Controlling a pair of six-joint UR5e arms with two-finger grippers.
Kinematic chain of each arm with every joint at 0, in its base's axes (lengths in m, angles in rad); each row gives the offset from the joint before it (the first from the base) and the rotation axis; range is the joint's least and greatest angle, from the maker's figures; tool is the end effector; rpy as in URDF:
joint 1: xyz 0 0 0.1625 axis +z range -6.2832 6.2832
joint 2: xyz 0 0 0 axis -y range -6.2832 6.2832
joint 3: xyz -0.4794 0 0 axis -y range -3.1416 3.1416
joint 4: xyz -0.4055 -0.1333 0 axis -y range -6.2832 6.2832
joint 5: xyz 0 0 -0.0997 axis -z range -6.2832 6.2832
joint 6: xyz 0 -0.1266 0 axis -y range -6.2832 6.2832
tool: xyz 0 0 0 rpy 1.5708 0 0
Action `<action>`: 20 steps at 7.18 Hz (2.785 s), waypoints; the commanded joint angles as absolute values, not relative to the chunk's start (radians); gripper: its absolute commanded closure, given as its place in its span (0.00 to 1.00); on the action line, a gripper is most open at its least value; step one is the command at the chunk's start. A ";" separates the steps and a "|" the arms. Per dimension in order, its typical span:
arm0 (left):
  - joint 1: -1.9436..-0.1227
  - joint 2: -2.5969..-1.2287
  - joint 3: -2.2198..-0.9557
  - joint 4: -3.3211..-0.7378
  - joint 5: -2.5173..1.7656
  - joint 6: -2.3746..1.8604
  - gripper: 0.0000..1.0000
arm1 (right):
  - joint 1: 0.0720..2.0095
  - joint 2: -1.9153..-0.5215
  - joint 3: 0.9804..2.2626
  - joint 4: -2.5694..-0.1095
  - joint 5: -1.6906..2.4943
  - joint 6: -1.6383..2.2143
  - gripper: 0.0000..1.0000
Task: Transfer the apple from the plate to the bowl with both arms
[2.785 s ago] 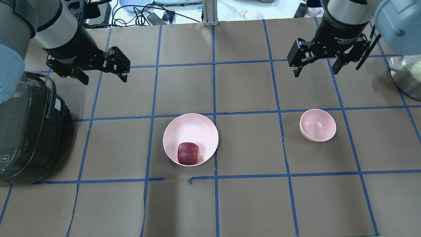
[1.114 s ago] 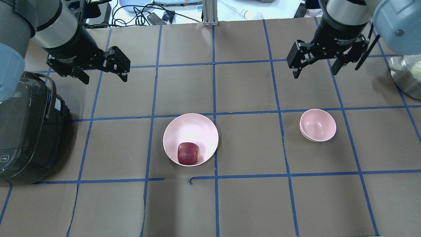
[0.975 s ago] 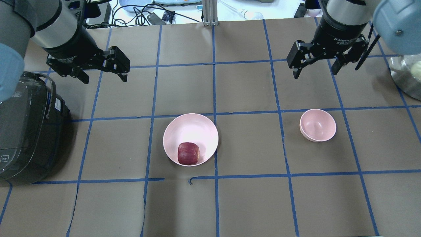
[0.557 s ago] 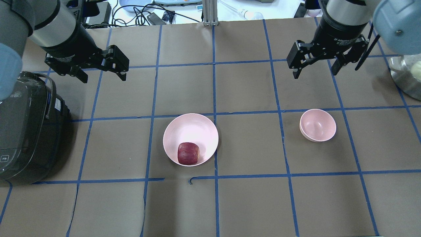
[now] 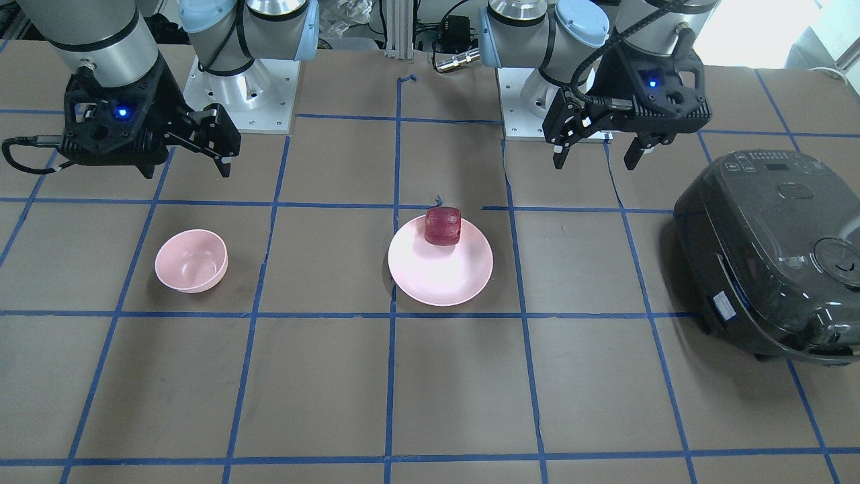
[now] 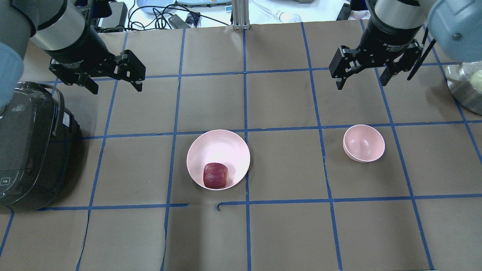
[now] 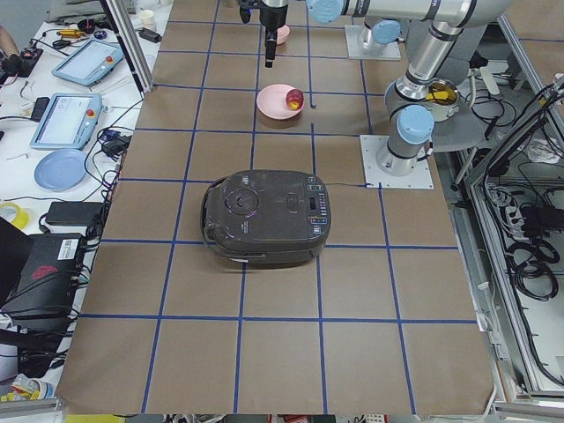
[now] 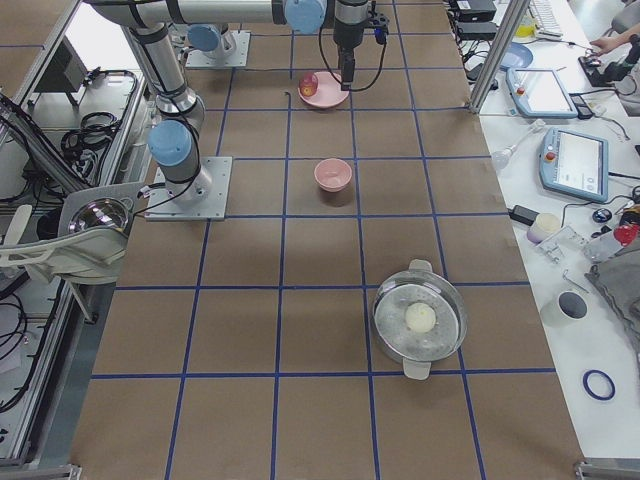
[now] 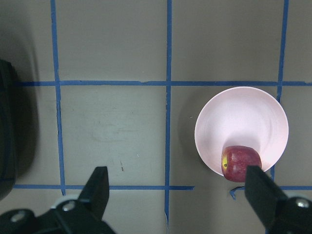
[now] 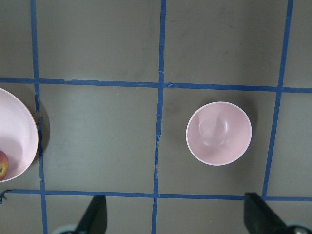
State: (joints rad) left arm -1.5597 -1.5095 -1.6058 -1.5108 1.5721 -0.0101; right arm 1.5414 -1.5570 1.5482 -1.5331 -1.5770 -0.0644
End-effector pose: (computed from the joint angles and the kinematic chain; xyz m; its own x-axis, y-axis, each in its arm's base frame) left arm -0.1277 -0.4877 0.5341 -0.9998 -0.0213 -0.0004 -0.0212 0.9961 -0.0862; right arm 0.1175 -0.5118 0.5160 -0.9994 -0.0351 0.0043 -0.0350 0.9990 0.0292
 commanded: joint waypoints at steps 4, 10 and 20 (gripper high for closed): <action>-1.765 -1.624 -1.621 -1.485 1.572 -0.189 0.00 | 1.286 -1.534 1.725 -1.691 -1.565 -0.333 0.00; -1.919 -1.706 -2.051 -0.999 1.577 -0.396 0.00 | 1.163 -1.377 1.986 -1.910 -1.575 -0.437 0.00; -1.919 -1.783 -1.993 -0.919 1.577 -0.382 0.91 | 1.181 -1.285 1.939 -1.916 -1.532 -0.270 1.00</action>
State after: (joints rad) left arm -1.9218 -1.7963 -2.0470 -0.9050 1.5764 -0.3816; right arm 1.1714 -1.2790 1.9659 -1.9395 -1.5367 -0.2704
